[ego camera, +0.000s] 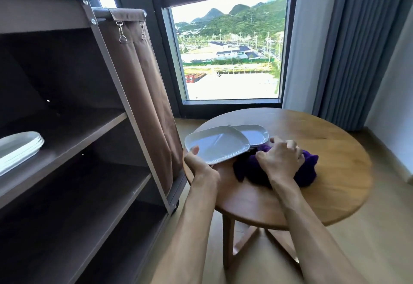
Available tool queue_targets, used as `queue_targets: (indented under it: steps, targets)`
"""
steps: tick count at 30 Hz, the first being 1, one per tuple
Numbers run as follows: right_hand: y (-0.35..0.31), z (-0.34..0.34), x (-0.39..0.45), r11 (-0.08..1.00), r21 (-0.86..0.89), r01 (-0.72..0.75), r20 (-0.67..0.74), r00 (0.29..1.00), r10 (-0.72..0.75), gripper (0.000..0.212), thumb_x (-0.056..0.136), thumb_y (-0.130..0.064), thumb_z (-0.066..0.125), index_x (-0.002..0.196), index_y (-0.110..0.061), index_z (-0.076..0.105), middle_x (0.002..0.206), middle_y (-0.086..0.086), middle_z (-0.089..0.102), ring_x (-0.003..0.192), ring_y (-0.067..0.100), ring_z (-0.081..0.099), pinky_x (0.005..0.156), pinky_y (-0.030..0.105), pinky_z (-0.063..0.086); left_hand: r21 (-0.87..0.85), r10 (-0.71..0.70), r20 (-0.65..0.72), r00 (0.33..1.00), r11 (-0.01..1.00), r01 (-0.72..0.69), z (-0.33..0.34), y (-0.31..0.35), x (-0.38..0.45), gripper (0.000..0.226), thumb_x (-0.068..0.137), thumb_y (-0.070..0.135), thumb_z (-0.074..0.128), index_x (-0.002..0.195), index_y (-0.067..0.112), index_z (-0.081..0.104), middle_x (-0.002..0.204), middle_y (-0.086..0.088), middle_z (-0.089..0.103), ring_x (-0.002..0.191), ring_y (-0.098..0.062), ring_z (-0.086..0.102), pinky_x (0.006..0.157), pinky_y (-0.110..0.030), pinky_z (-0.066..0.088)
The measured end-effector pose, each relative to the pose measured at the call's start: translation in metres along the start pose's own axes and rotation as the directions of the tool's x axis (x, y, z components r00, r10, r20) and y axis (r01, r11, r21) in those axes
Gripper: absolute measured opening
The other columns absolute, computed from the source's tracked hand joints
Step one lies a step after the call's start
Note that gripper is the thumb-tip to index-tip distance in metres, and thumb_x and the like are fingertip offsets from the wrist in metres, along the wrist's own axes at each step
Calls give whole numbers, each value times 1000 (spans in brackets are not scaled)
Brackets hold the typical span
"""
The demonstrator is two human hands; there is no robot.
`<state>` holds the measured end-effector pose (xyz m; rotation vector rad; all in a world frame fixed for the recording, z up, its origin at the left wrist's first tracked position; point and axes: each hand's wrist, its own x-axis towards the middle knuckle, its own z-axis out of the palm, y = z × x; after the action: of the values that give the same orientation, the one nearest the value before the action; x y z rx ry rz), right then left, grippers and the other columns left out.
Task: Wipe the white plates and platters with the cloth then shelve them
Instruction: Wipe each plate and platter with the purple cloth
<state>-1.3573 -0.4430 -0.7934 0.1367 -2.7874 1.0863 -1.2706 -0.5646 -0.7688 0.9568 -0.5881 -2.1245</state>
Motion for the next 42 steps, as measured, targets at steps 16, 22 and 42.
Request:
queue_targets:
  steps: [16,22,42]
  targets:
    - [36,-8,-9,860,493,-131,-226,935,272,28,95,-39,58,96,-11,57,85,5,62,90,37,62,75,38,40,-68,-14,311,950,997,37,-53,-23,7,36,105,40,43,122,26,71,119,-14,74,114,-38,67,98,-60,52]
    - [-5,-32,-2,704,707,72,-321,919,229,28,92,-45,58,103,-19,57,83,-15,60,75,5,58,71,34,51,-9,-43,342,939,999,49,-68,-16,9,40,105,41,45,133,20,63,127,-15,71,117,-36,67,103,-60,50]
    - [-66,-10,-53,886,336,318,262,873,-413,28,80,-44,70,70,-18,66,67,-2,67,71,20,66,73,45,56,80,-13,517,856,996,-33,-54,-36,1,55,96,63,49,125,23,72,126,-12,71,117,-28,69,84,-42,59]
